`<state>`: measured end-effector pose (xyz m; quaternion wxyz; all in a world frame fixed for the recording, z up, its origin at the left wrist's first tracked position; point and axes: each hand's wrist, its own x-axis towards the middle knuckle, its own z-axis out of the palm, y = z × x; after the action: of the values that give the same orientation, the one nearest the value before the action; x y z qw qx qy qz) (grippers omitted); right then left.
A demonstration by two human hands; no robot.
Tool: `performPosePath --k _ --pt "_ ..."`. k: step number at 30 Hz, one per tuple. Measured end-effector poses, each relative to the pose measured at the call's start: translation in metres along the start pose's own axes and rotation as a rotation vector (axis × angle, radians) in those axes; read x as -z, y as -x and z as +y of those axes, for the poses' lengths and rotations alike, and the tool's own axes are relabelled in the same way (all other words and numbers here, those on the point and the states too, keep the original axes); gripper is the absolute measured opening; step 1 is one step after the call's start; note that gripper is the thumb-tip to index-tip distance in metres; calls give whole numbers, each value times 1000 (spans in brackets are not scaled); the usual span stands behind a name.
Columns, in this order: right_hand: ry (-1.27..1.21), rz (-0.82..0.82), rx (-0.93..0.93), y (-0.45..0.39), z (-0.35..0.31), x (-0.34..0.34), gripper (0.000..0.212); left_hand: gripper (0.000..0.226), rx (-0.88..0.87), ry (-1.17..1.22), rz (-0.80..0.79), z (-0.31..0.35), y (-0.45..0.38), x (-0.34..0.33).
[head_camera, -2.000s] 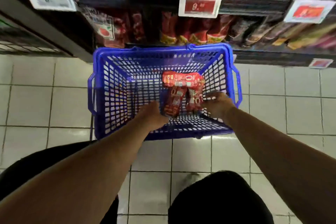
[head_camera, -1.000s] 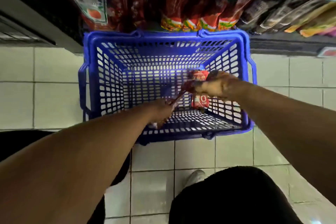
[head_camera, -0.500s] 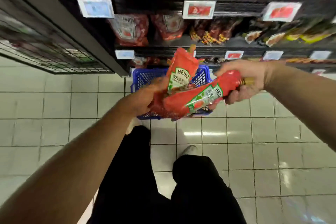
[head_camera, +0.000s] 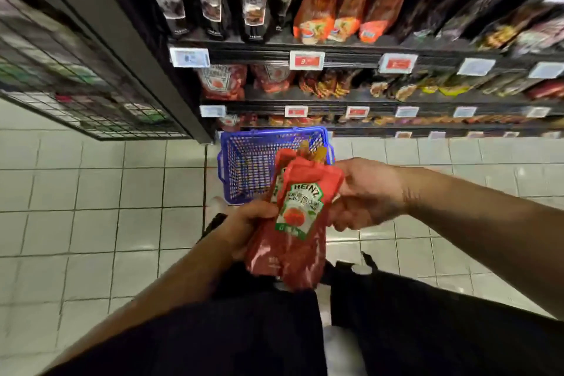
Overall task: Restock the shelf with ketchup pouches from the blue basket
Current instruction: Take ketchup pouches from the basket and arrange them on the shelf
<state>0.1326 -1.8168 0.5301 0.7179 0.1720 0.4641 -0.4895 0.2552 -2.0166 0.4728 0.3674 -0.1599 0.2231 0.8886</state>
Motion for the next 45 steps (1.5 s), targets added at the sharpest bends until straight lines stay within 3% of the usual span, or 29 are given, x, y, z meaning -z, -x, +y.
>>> performPosePath --k 3,5,9,12,19,28,33,38,42,45 --pt "-53 186 246 -11 9 -15 55 81 -42 -9 78 11 -1 14" --pt "-85 214 348 -17 4 -28 63 81 -56 -95 170 33 -6 17" --pt "64 224 520 -36 -17 -54 36 56 -194 -235 217 82 -16 22" --pt "-10 376 676 -52 -46 -68 43 58 -250 -311 267 117 -23 23" --pt "-140 475 715 -22 -101 -67 39 60 -251 -269 254 196 -25 9" --pt "-56 310 1009 41 -158 -49 33 42 -409 -505 220 241 -25 -36" --pt "51 368 1148 50 -180 -24 39 54 -640 -660 332 249 -42 -62" --pt "107 425 1170 59 -195 -5 46 65 -798 -789 440 275 -60 -98" --pt "152 423 1188 65 -212 2 26 52 -925 -902 472 319 -80 -120" --pt "122 409 1197 66 -218 8 18 58 -956 -905 622 348 -95 -127"
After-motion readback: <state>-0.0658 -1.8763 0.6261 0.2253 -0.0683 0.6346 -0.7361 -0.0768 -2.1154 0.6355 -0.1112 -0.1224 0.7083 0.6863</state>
